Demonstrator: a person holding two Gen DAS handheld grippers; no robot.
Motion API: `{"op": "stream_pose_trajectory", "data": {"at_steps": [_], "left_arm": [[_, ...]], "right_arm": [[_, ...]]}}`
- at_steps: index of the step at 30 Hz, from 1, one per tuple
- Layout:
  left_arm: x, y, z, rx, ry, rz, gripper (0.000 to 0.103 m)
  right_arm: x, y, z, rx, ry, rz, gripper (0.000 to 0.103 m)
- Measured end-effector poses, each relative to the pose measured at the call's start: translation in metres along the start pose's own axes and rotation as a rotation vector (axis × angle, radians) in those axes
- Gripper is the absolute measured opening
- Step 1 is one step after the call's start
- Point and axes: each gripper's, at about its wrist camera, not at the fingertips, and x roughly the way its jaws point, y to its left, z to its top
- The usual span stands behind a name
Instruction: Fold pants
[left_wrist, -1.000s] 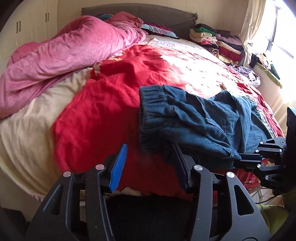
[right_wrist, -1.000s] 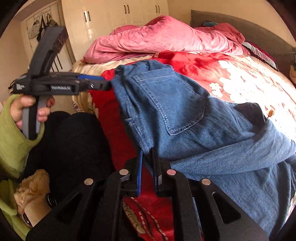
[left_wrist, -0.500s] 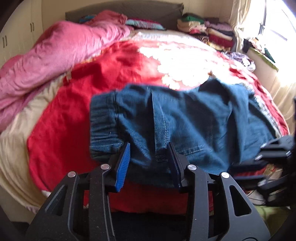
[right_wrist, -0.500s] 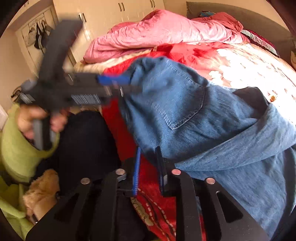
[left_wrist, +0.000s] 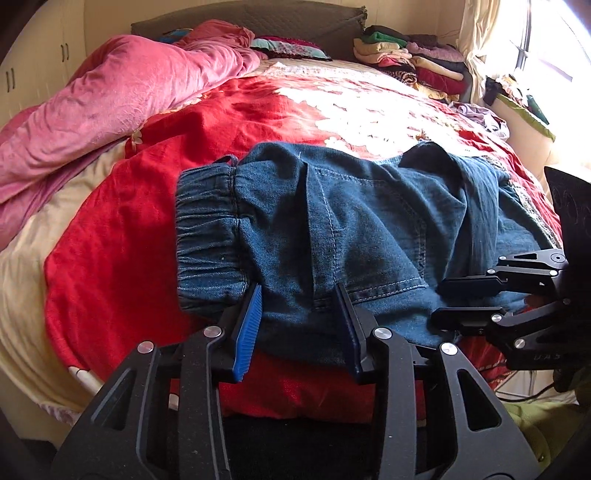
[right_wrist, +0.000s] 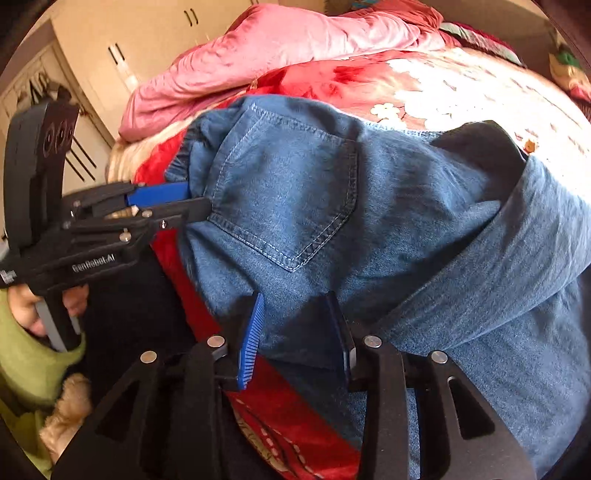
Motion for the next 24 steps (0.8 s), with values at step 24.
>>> {"op": "stream_pose_trajectory", "data": {"at_steps": [24], "left_arm": [[0.009,-0.110,0.041,0.125,0.071,-0.336,0.032]], "right_arm": [[-0.112,-0.129,0.041,0.175,-0.283,-0.311,0.059]]}}
